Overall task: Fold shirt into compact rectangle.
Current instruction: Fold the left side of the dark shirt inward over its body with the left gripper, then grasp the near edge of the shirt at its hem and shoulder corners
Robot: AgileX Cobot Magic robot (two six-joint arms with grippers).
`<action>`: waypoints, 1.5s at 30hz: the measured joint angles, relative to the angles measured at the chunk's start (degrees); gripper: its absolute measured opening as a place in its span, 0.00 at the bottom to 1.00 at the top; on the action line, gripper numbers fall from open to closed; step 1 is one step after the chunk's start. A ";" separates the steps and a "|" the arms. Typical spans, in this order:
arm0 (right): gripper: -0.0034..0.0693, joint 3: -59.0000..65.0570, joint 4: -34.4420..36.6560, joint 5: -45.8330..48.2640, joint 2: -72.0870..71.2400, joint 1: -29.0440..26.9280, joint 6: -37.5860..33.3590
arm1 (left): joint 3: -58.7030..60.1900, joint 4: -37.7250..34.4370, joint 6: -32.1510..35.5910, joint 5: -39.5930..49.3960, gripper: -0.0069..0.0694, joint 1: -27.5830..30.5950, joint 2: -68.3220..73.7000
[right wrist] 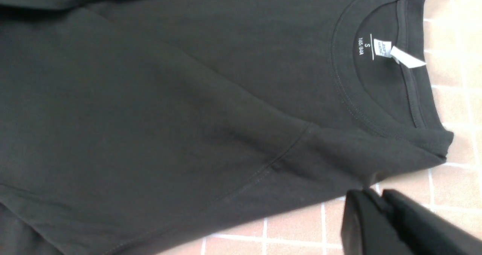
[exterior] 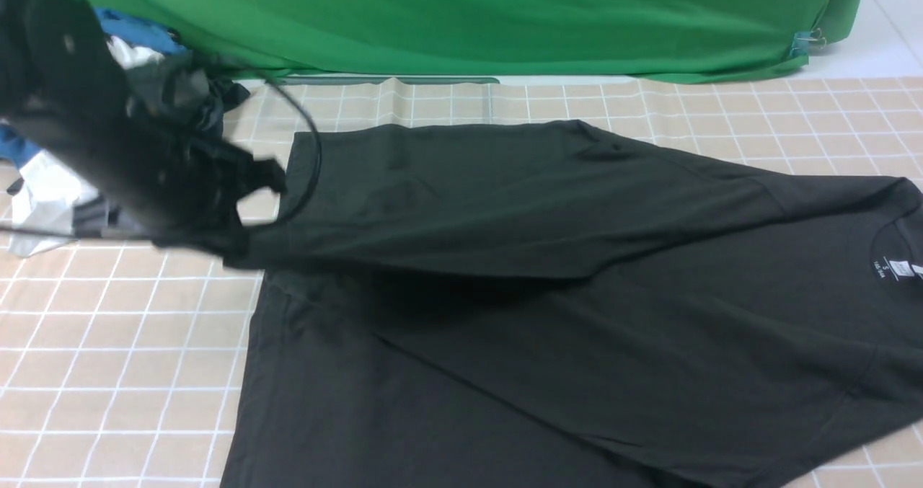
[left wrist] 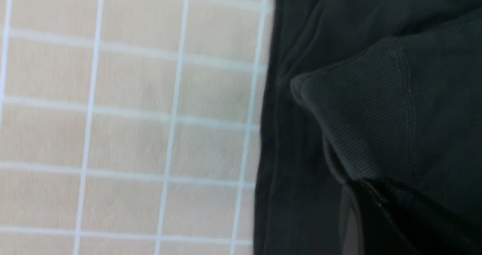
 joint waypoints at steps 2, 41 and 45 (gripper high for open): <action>0.18 0.00 0.00 -0.06 0.00 0.00 0.00 | 2.58 0.00 -0.30 -1.62 0.13 0.00 0.00; 0.10 -7.65 13.25 16.21 15.27 0.00 -12.16 | 24.19 2.41 -13.65 2.54 0.12 -16.31 -7.92; 0.10 -7.77 20.44 15.66 17.06 0.05 -17.51 | 26.82 3.99 -15.22 3.15 0.20 -17.16 -7.96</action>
